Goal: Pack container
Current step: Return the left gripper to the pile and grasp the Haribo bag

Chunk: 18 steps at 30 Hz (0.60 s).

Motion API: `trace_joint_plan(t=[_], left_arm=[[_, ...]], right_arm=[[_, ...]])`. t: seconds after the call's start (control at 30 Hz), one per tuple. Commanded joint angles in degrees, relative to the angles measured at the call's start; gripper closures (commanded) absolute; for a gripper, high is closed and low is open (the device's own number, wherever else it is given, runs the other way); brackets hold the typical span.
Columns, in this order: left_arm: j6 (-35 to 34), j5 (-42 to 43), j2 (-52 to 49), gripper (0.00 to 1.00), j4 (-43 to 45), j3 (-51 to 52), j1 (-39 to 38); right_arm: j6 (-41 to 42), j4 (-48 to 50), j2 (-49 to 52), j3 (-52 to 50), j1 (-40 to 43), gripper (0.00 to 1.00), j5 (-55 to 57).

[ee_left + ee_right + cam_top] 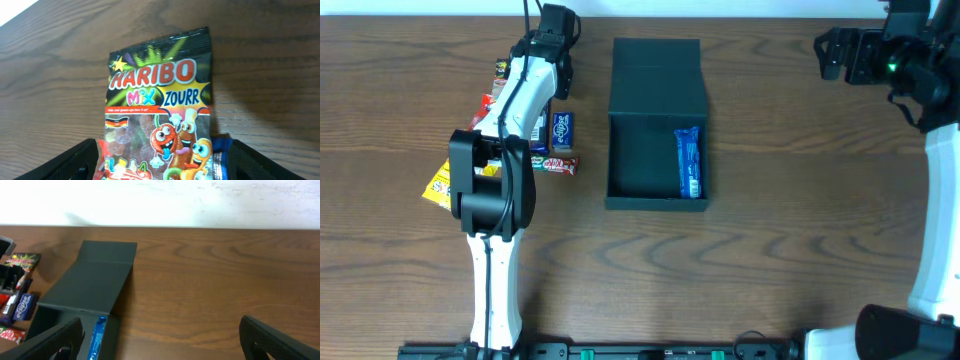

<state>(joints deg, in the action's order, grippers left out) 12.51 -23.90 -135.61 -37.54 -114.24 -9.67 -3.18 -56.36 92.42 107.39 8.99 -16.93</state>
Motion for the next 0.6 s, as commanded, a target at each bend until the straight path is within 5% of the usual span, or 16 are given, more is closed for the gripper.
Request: trace_joint_plan(t=[0.0,0.57], left_arm=[[0.79,-2.08,-1.95,0.16,-0.35,-0.61,-0.09],[-1.62,3.3,-2.97,0.16,1.57,-0.61,2.93]], right_arm=[[-0.09,-0.24,0.5,-0.28,0.24,0.01,0.02],[-0.09,0.09,0.55,-1.79,0.24,0.01,0.02]])
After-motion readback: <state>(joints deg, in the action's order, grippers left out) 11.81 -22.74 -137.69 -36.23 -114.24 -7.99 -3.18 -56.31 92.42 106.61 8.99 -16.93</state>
